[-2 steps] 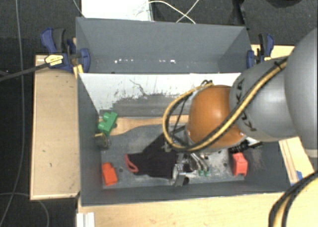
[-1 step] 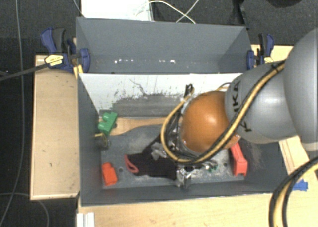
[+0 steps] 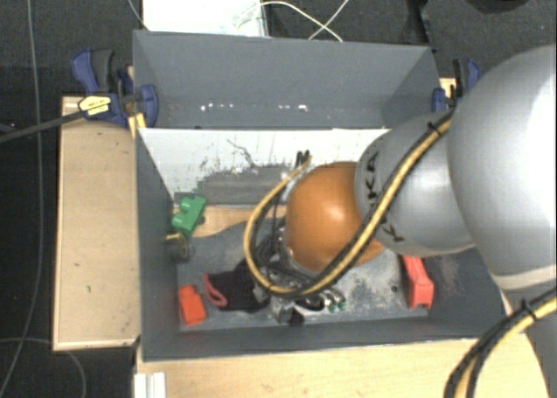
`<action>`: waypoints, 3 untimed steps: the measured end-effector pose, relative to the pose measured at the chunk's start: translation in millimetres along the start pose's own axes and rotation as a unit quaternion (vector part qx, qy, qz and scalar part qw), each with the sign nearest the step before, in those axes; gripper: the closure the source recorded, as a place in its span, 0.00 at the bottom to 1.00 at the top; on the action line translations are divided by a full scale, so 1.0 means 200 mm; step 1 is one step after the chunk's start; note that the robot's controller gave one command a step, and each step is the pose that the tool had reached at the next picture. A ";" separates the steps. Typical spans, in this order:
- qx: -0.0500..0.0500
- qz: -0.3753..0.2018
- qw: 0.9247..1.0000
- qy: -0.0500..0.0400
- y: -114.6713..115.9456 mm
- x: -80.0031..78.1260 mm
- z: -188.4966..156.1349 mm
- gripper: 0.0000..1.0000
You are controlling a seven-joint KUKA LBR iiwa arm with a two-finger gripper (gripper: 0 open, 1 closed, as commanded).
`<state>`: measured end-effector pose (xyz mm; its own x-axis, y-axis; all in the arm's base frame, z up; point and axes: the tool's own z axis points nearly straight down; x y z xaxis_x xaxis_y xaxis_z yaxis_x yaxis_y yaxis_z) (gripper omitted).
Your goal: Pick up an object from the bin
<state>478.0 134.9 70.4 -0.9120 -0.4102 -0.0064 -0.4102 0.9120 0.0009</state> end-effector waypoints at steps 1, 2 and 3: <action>0.000 0.000 1.000 0.000 0.00 0.00 0.00 1.00; 0.000 0.001 1.000 -0.001 0.00 0.00 -0.05 1.00; -0.001 0.002 1.000 0.003 0.00 0.01 -0.24 1.00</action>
Offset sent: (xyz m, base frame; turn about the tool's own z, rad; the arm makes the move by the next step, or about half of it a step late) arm -0.0002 -0.0001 0.0197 0.0002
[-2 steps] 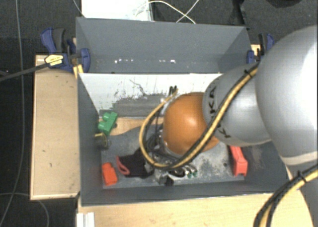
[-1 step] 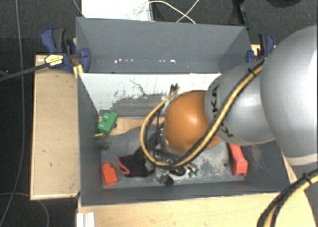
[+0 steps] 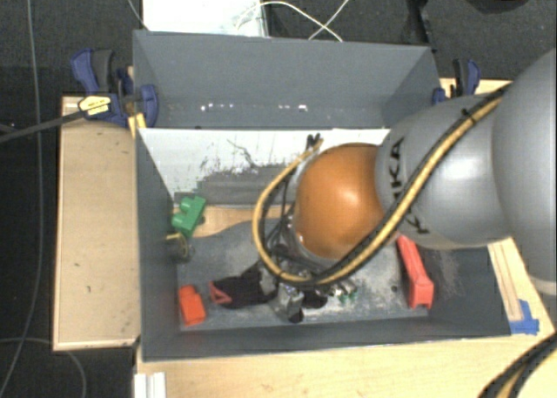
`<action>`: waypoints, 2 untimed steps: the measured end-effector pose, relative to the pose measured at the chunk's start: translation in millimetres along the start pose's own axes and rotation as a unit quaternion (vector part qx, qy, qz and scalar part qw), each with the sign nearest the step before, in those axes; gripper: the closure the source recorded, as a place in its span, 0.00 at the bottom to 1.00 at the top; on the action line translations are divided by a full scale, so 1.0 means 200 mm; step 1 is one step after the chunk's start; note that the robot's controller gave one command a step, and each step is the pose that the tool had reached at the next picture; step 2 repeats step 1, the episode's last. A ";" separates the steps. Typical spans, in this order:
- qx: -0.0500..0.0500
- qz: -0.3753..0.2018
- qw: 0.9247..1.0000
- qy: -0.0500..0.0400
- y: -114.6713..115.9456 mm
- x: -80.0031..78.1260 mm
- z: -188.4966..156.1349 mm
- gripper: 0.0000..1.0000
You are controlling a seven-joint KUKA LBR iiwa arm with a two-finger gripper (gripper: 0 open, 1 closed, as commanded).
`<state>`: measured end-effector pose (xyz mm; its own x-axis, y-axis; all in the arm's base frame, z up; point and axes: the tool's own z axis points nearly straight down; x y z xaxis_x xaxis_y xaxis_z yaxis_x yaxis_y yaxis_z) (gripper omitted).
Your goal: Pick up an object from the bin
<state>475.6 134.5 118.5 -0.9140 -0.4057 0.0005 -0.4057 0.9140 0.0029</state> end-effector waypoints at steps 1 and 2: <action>0.000 0.001 1.000 -0.001 0.00 0.00 -0.22 1.00; 0.000 0.001 1.000 -0.001 0.00 0.00 -0.22 1.00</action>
Offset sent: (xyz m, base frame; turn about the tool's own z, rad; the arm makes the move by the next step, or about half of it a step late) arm 0.0013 0.0002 0.0307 0.0019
